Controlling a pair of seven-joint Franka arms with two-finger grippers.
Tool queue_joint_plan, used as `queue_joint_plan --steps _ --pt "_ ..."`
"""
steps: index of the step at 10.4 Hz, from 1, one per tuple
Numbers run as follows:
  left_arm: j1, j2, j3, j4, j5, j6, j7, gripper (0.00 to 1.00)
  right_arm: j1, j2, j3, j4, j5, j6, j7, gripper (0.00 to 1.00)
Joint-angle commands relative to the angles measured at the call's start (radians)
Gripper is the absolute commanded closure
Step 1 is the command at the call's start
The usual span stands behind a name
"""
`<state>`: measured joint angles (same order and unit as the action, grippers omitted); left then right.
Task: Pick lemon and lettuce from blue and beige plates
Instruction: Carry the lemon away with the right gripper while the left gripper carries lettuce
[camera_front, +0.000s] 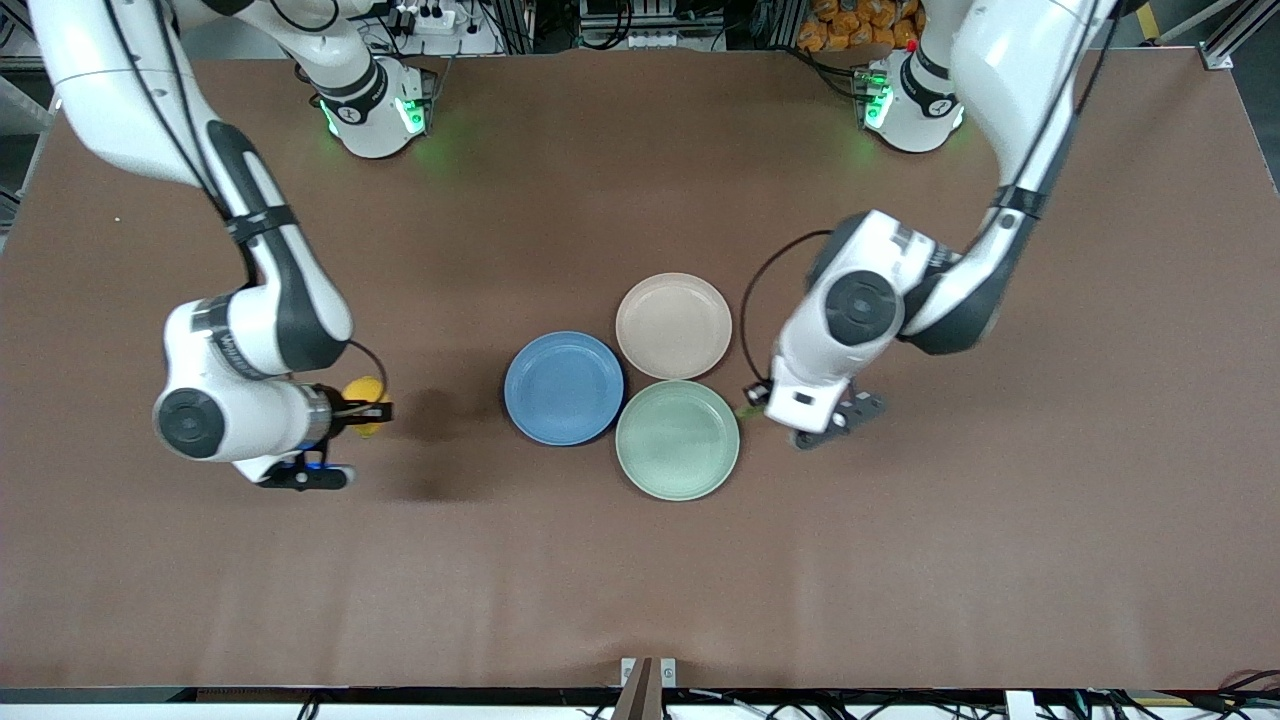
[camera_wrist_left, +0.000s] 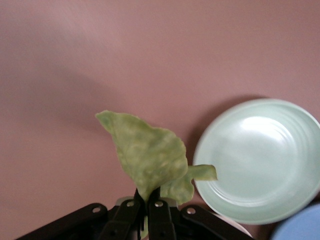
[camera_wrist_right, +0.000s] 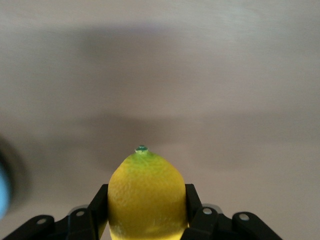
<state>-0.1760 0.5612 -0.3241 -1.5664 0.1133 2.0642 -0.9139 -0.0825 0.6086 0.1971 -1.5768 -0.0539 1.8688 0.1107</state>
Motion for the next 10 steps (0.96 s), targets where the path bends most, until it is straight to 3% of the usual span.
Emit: queue_joint_plan --steps 1,4,7,8,9,10 --pt "0.116 0.003 -0.013 -0.006 0.02 -0.019 0.225 1.0 -0.011 -0.056 -0.039 -0.098 -0.021 0.023 -0.109 1.0" --pt "0.219 0.069 -0.012 -0.001 0.045 -0.004 0.443 1.0 -0.017 -0.061 -0.079 -0.224 -0.021 0.151 -0.14 1.0" --pt "0.245 0.124 -0.012 -0.004 0.151 0.01 0.454 1.0 -0.026 -0.066 -0.113 -0.276 -0.014 0.225 -0.207 1.0" --pt "0.245 0.126 -0.012 -0.003 0.151 0.01 0.454 0.93 -0.026 -0.063 -0.114 -0.275 -0.009 0.224 -0.209 1.0" --pt "0.247 0.126 -0.012 -0.001 0.151 0.01 0.454 0.29 -0.028 -0.059 -0.114 -0.273 -0.009 0.224 -0.207 0.61" --pt "0.248 0.124 -0.01 0.0 0.151 0.011 0.454 0.0 -0.03 -0.059 -0.114 -0.273 -0.007 0.225 -0.209 0.01"
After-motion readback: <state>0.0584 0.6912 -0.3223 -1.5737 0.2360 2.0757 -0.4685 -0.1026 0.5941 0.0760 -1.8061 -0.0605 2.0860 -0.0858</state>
